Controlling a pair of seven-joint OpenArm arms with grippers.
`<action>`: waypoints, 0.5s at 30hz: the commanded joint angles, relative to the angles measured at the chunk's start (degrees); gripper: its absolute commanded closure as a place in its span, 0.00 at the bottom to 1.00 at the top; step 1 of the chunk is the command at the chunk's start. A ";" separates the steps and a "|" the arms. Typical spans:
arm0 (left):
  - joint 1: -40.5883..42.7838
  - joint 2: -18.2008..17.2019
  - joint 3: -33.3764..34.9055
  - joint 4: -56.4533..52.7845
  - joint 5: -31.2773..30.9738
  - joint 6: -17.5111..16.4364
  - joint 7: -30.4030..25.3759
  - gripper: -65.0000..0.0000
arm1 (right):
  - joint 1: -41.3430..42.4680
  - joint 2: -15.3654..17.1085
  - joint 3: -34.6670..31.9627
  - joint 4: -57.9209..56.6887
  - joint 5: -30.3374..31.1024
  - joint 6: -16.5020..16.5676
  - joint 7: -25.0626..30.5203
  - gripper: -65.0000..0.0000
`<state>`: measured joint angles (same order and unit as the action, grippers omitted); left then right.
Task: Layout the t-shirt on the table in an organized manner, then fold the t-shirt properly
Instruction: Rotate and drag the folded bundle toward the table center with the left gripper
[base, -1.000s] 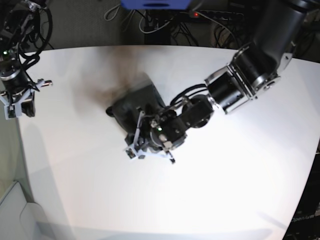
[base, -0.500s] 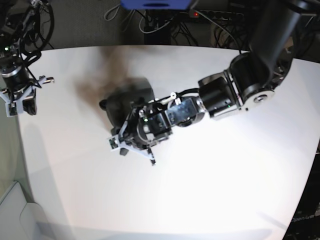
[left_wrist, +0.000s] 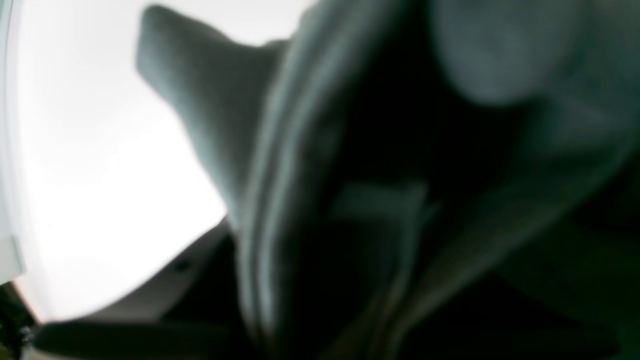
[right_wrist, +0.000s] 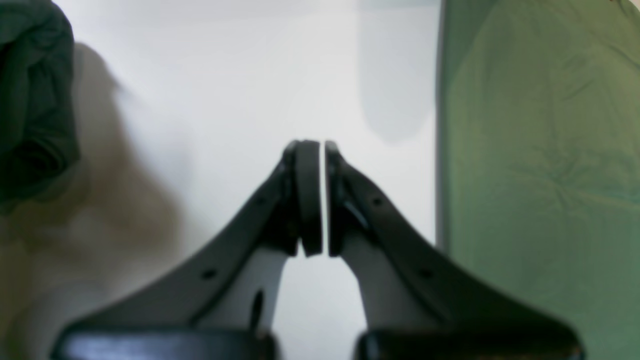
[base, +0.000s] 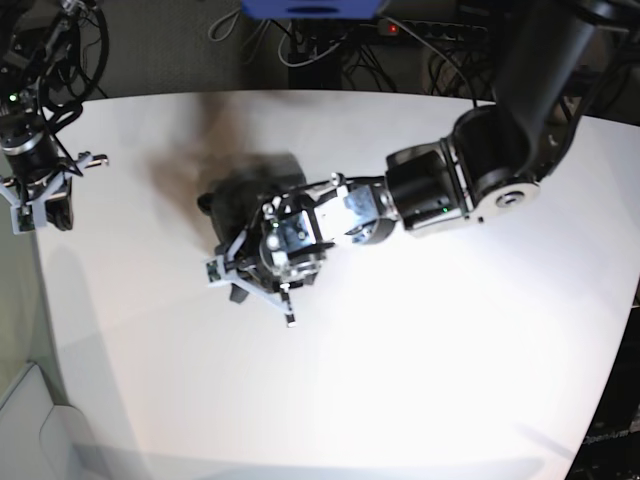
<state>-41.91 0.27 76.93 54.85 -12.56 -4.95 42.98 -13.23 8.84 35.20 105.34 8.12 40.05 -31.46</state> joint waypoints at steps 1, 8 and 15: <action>0.46 0.65 0.13 0.31 -1.99 -1.60 2.07 0.99 | 0.27 0.87 0.27 1.08 0.80 -0.05 1.62 0.99; 0.46 0.12 -0.05 3.74 -2.52 -1.60 3.48 0.98 | 0.36 0.87 0.10 1.08 0.80 -0.05 1.62 0.99; 0.20 0.12 -0.13 3.30 -1.99 -1.60 3.39 0.51 | 0.36 0.79 -0.08 1.08 0.89 -0.05 1.62 0.99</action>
<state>-41.43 0.05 76.62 58.13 -12.40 -4.69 45.19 -13.23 8.84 34.85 105.34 8.12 40.05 -31.33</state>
